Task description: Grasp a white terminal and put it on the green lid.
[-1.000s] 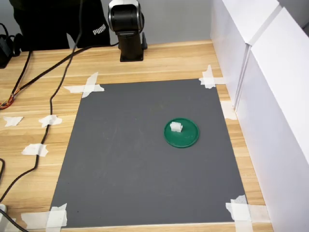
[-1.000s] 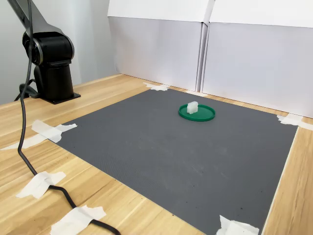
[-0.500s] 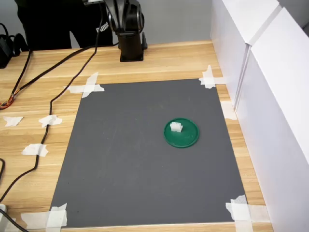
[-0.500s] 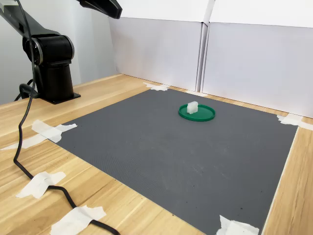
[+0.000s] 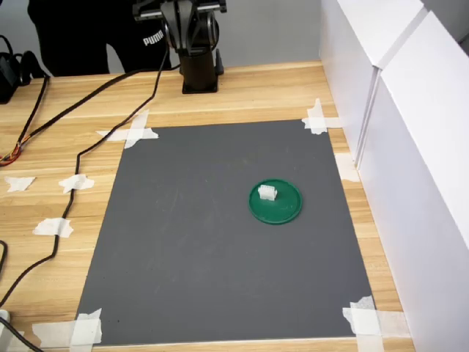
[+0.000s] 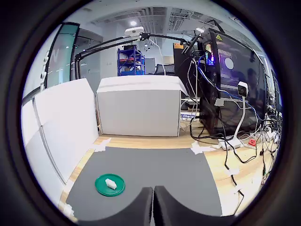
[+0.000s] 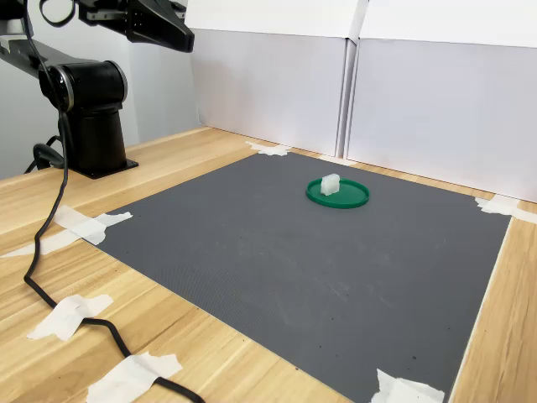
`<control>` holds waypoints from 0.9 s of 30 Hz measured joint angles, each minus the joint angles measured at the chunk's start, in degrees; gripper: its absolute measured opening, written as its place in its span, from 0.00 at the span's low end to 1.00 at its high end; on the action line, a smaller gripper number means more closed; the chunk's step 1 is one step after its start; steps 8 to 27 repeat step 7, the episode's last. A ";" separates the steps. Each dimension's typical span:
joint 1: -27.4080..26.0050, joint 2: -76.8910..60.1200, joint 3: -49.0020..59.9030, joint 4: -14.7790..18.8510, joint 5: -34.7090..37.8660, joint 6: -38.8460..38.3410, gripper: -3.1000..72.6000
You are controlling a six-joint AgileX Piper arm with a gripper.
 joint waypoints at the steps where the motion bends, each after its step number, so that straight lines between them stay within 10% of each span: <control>1: 0.00 -0.72 0.06 0.00 0.23 0.00 0.02; 27: 0.00 -3.05 0.13 0.05 0.59 0.00 0.02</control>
